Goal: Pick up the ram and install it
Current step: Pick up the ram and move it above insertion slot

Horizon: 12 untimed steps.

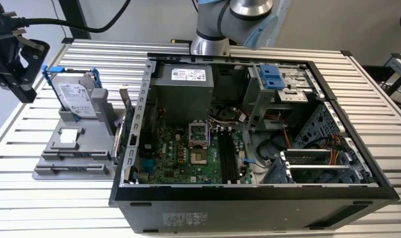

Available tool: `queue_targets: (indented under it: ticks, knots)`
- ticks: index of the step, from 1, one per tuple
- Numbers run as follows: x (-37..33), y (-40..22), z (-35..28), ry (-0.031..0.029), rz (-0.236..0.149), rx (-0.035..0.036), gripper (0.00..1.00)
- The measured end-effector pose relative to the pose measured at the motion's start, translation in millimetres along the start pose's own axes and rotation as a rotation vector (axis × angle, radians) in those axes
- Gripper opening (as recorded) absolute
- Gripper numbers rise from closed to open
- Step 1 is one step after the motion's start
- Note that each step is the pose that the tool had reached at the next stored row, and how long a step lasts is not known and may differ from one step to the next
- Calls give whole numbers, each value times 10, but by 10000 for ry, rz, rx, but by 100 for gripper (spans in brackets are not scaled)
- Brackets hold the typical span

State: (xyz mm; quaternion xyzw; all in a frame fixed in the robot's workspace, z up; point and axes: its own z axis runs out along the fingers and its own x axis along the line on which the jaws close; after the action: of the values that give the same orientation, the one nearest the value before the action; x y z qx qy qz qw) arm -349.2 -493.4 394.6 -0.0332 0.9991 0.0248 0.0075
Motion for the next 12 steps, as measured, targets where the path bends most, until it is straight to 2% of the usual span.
queue_targets:
  ticks: [12]
  knots:
    - [0, 2, -35, 47, -952, -16, 0]
